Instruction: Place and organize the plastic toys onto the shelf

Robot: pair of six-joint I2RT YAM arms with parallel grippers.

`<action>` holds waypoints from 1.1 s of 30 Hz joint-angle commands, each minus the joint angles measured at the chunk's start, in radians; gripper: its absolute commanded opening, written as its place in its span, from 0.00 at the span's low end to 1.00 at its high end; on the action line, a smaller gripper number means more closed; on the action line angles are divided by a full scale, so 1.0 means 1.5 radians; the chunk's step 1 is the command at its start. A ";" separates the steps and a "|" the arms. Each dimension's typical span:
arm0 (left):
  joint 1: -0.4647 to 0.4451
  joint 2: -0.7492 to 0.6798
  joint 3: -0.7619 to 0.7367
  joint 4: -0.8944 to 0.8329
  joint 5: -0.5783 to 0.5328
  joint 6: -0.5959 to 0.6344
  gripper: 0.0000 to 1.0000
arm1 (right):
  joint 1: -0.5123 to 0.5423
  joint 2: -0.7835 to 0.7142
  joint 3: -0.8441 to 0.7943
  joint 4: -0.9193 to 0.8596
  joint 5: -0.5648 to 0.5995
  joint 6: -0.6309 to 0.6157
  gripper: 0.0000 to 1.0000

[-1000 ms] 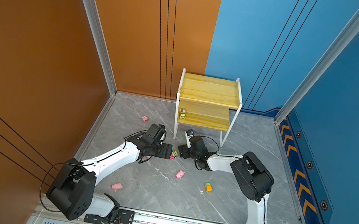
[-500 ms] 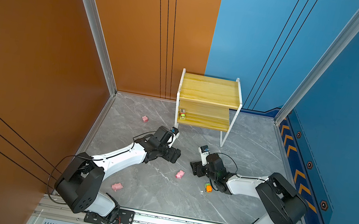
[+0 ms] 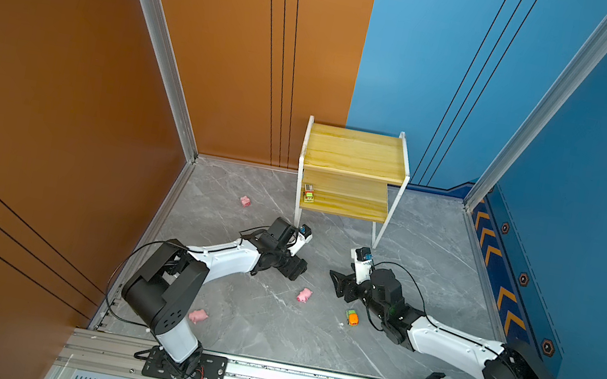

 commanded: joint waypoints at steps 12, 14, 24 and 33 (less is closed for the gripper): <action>-0.010 0.036 0.004 0.027 -0.070 -0.020 0.55 | -0.023 -0.079 -0.033 -0.041 0.010 -0.004 0.78; -0.015 0.033 0.002 0.027 -0.068 -0.030 0.48 | -0.023 -0.085 -0.033 -0.044 0.012 -0.004 0.78; -0.064 0.022 -0.020 0.024 -0.130 -0.137 0.35 | -0.020 -0.124 -0.044 -0.061 0.022 0.005 0.78; -0.099 0.035 0.007 -0.041 -0.200 -0.332 0.32 | -0.016 -0.158 -0.030 -0.133 0.079 0.032 0.77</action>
